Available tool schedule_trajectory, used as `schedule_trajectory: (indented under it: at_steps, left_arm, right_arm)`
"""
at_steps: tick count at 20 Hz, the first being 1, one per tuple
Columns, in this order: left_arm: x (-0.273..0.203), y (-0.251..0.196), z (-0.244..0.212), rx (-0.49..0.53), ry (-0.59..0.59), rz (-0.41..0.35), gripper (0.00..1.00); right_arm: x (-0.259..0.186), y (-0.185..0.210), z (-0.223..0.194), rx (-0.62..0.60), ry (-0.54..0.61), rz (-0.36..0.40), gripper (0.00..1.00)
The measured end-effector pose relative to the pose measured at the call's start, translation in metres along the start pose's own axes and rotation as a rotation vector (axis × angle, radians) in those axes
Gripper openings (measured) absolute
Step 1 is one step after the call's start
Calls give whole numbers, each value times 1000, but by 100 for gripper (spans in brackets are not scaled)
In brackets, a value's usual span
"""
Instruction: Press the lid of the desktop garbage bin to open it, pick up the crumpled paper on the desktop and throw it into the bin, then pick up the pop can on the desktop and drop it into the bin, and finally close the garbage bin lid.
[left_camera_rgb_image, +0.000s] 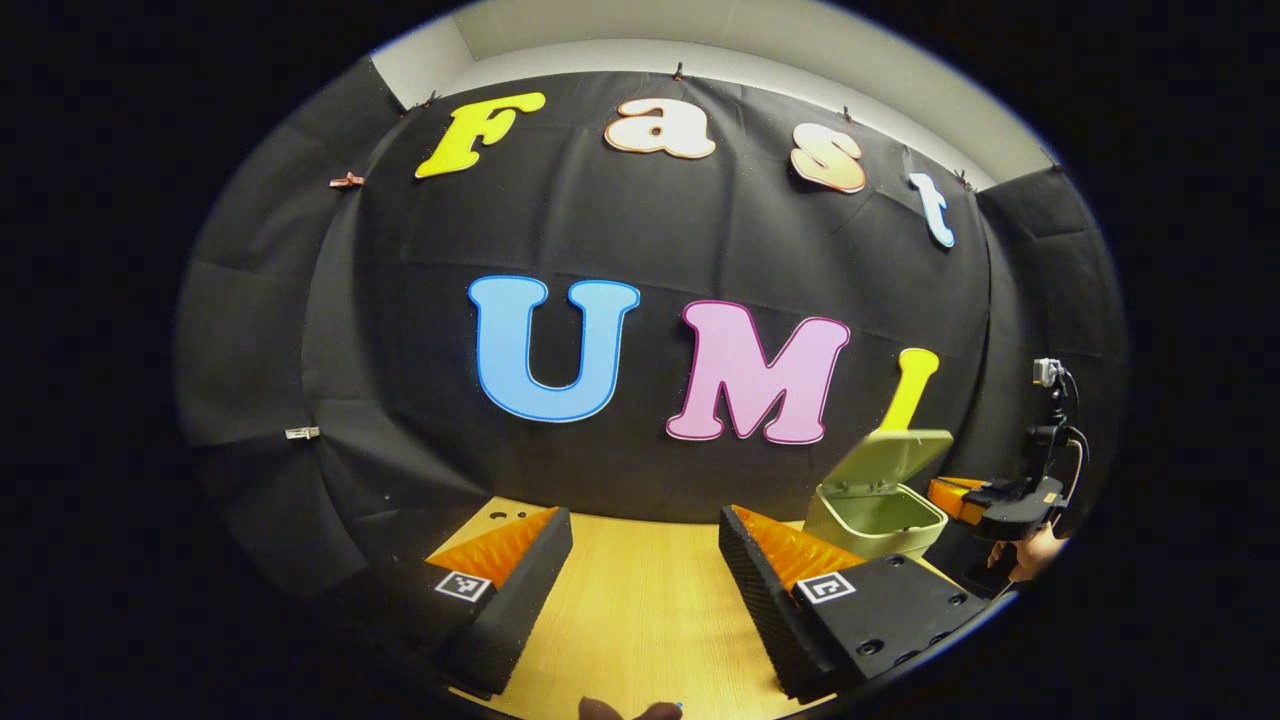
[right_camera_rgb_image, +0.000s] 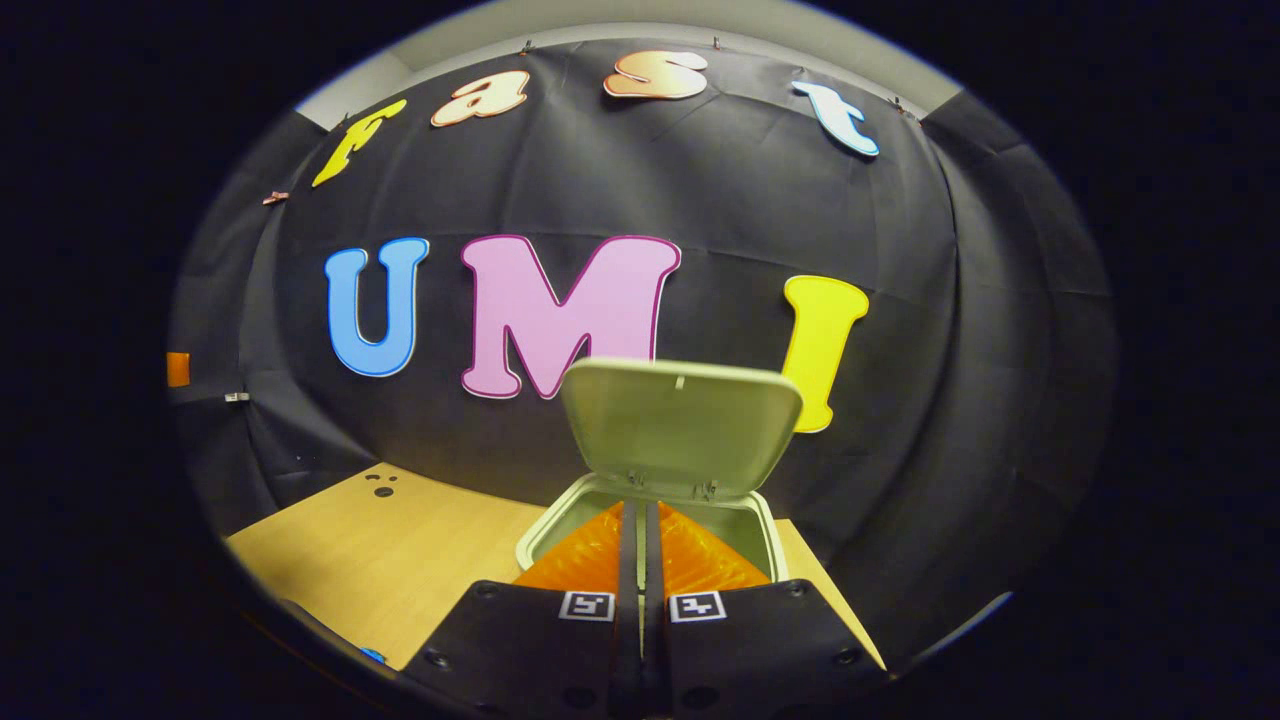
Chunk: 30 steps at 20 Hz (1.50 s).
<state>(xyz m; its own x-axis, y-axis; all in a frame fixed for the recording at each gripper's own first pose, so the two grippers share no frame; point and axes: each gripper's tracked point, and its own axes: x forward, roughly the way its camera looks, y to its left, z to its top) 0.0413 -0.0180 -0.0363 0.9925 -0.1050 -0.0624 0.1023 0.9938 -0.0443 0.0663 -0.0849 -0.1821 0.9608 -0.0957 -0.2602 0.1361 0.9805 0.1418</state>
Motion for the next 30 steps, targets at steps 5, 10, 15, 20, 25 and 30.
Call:
schedule_trajectory:
  at_steps: [5,10,15,20,25,30]
  left_arm:
    - [-12,-3,-10,14,21,-22,95]
    - [-19,-8,-45,-22,91,-70,95]
    - [-31,-6,-117,-43,218,-84,94]
    - [-40,-16,-194,1,312,-135,94]
    - [-38,-31,-269,65,433,-191,93]
    - [-28,-38,-332,83,567,-220,89]
  right_arm:
    - [-25,11,4,-27,-13,36,8]
    - [-53,30,4,-32,-21,108,36]
    - [-75,38,2,-38,-12,139,60]
    - [-89,38,-6,-43,12,151,61]
    - [-101,32,-19,-39,54,148,61]
    - [-117,22,-31,-40,98,132,61]
